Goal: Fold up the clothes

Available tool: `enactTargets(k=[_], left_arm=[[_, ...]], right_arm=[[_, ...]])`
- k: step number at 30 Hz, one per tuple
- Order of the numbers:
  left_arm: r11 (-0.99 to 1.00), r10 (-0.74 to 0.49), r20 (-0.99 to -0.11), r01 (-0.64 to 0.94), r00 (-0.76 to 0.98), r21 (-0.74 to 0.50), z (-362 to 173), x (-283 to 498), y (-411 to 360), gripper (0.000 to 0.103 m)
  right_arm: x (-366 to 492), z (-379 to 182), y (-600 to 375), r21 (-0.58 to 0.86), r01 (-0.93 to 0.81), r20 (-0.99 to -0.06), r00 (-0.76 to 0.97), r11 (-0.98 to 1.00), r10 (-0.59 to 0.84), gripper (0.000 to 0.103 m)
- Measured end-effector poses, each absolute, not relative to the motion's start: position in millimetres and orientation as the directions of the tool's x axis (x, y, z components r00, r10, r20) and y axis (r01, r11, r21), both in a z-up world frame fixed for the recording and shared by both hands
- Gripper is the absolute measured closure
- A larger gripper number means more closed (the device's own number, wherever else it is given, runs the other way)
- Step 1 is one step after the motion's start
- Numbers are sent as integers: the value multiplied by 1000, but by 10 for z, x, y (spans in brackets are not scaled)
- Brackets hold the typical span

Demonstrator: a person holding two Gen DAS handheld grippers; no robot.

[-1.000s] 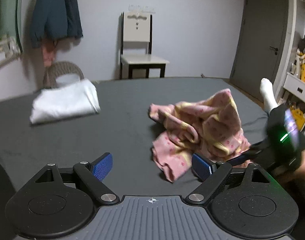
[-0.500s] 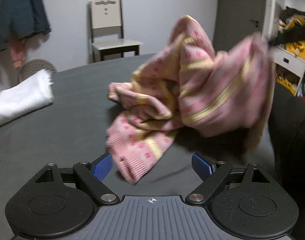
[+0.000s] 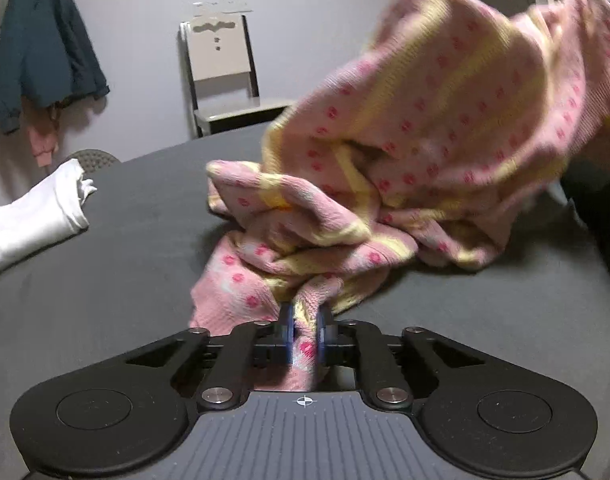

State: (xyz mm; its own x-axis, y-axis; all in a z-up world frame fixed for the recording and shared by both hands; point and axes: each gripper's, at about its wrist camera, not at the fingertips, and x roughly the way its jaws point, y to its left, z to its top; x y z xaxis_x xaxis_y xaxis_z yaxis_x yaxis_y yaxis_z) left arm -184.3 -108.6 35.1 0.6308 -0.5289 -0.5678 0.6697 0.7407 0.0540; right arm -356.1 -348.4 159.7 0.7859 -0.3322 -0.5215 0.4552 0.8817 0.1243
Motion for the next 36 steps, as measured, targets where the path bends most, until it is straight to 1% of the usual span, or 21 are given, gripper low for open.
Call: enactTargets(k=[2,5,9,10,11,13,14,16,19,21,22,23,24,25,26,27,28,30,32,34,36], left_arm=[[766,-525,-531,641,665,44,426,-1828,-980,94],[822,-499,-459,569,736,18,612,-1767,-749,95],[881,-456,-307,474,835,-18,1107,-1725,-247,95],[898,-430,-266,439,863,-27,1252,-1713,-97,95],[911,-407,-234,409,883,-40,1379,-1691,39,95],[933,-360,-183,352,915,-75,1601,-1607,290,95],[941,-337,-181,326,924,-90,1683,-1532,386,95],[952,-306,-237,293,922,-90,1781,-1309,499,95],[959,-280,-398,277,874,-67,1631,-915,485,94],[956,-280,-523,283,805,-75,1414,-740,423,94],[949,-294,-562,306,773,-76,1327,-741,401,92],[942,-306,-596,328,743,-75,1244,-747,383,91],[935,-314,-605,348,731,-65,1181,-792,380,85],[928,-321,-602,369,731,-48,1135,-909,365,78],[920,-326,-591,393,738,-17,1111,-1018,360,73],[907,-330,-570,420,752,30,1101,-1151,367,53],[892,-336,-547,445,767,76,1095,-1272,374,25],[854,-378,-466,496,800,158,1174,-1372,407,4],[795,-449,-404,563,797,226,1242,-1514,420,4],[734,-512,-408,632,756,249,1297,-1632,371,4],[701,-554,-430,678,713,220,1352,-1702,290,4]], right_arm=[[-3656,1726,-3404,126,419,-501,809,899,-306,91],[-3744,1937,-3230,142,348,-434,863,926,-258,91],[-3755,2260,-2979,147,232,-330,928,962,-173,92],[-3763,2342,-2931,141,205,-299,942,969,-156,94],[-3769,2426,-2900,143,184,-273,952,972,-140,99],[-3737,2559,-2933,173,163,-247,962,971,-117,99],[-3661,2576,-3001,195,170,-263,958,966,-115,99],[-3422,2477,-3162,190,231,-312,936,954,-165,99],[-2911,1984,-3472,132,365,-499,828,921,-257,99],[-2620,1498,-3692,115,438,-649,712,892,-267,95],[-2547,1280,-3741,95,457,-703,660,885,-265,94],[-2532,1107,-3743,69,462,-737,621,884,-267,87],[-2516,933,-3745,42,466,-769,580,884,-269,75],[-2520,792,-3729,19,460,-790,551,888,-269,69],[-2572,732,-3673,7,434,-787,559,901,-263,56],[-2623,671,-3617,-5,407,-784,566,913,-256,50],[-2671,623,-3558,-22,380,-779,573,925,-254,45],[-2733,611,-3416,-88,305,-759,596,948,-262,45],[-2753,654,-3295,-122,219,-745,625,968,-235,45],[-2702,767,-3213,-84,150,-732,662,985,-163,45],[-2580,819,-3134,-35,96,-719,689,995,-92,44]])
